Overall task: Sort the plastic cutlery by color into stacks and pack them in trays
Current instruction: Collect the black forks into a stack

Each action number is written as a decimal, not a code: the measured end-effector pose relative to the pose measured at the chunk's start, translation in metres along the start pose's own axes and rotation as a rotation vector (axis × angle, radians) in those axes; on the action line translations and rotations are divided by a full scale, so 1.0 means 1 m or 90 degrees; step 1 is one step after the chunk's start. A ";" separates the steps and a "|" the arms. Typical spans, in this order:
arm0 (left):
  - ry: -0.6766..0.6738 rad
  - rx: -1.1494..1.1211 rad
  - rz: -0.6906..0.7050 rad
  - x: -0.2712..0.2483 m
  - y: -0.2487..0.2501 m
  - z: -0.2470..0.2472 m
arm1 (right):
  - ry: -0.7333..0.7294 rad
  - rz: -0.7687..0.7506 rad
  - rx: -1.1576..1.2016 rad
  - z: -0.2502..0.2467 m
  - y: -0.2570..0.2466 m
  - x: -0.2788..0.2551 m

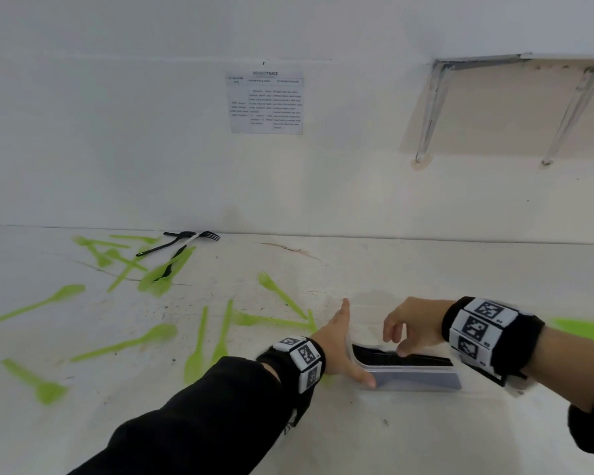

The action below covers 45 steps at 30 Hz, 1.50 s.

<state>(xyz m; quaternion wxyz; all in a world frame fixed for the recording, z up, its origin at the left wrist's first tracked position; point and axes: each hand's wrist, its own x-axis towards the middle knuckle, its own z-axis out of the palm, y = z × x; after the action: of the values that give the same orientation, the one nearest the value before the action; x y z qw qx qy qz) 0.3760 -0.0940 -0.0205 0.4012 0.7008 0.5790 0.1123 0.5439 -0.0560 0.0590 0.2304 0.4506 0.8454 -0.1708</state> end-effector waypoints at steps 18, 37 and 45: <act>0.073 0.277 -0.153 -0.050 -0.107 -0.098 | 0.264 -0.139 0.254 -0.113 -0.165 0.153; 0.090 0.311 -0.342 -0.111 -0.261 -0.199 | 0.271 -0.037 0.194 -0.113 -0.272 0.304; 0.101 0.295 -0.356 -0.101 -0.265 -0.200 | 0.171 -0.092 -0.066 -0.110 -0.306 0.370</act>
<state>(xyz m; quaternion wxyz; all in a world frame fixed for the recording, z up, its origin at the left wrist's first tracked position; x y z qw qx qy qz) 0.0297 -0.0972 -0.0423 0.2010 0.5770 0.7874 -0.0816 0.0800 0.0873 -0.0250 0.1254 0.3948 0.9066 -0.0809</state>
